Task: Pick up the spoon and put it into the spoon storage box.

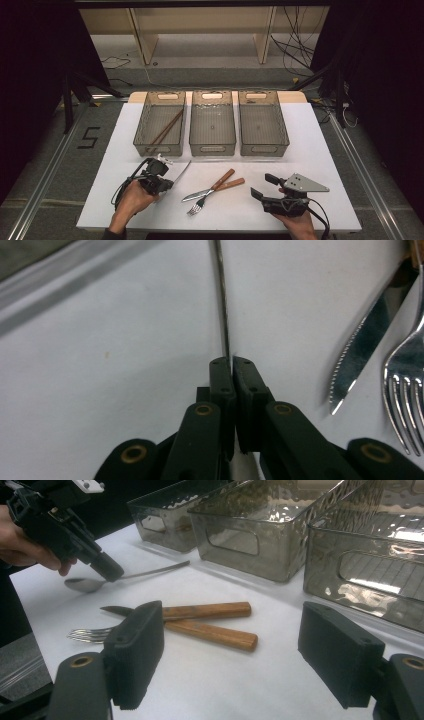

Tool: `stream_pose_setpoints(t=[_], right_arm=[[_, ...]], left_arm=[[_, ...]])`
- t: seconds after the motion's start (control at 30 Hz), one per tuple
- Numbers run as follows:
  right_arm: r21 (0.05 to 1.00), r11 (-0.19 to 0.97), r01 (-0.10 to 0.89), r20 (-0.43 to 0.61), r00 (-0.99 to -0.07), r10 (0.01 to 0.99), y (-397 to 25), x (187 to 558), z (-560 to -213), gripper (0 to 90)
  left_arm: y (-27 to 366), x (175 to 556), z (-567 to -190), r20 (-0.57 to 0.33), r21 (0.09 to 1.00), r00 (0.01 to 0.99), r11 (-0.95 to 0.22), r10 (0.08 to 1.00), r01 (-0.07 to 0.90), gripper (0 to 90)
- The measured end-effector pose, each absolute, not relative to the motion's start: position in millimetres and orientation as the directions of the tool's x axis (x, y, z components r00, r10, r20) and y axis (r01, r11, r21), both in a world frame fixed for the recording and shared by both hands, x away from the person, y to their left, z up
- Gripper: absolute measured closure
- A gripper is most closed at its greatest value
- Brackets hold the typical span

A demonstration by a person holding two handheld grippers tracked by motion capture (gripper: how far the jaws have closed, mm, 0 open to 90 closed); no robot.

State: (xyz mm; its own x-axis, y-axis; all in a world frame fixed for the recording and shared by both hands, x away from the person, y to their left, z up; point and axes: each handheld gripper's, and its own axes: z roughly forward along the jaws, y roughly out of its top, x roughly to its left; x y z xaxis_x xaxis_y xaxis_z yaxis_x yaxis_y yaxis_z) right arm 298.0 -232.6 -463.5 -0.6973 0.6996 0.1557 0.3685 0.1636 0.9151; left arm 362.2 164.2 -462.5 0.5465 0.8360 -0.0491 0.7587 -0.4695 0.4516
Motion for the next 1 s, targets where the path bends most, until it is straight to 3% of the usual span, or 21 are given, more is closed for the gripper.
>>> stream_pose_setpoints(t=[0.13, 0.4, 1.0], right_arm=[[0.915, 0.163, 0.368, 0.156, -0.698, 0.699, -232, 298, -463, 27.1], [0.915, 0.165, 0.368, 0.155, -0.698, 0.700, -233, 298, -464, 27.1], [0.915, 0.163, 0.370, 0.156, -0.695, 0.701, -233, 298, -464, 27.1]], left_arm=[[166, 364, -466, -0.092, 0.453, 0.553, -0.459, 0.828, 0.764, 88.0], [165, 363, -467, -0.060, 0.450, 0.555, -0.474, 0.829, 0.757, 88.6], [171, 361, -453, -0.105, 0.497, 0.583, -0.466, 0.805, 0.733, 89.5]])
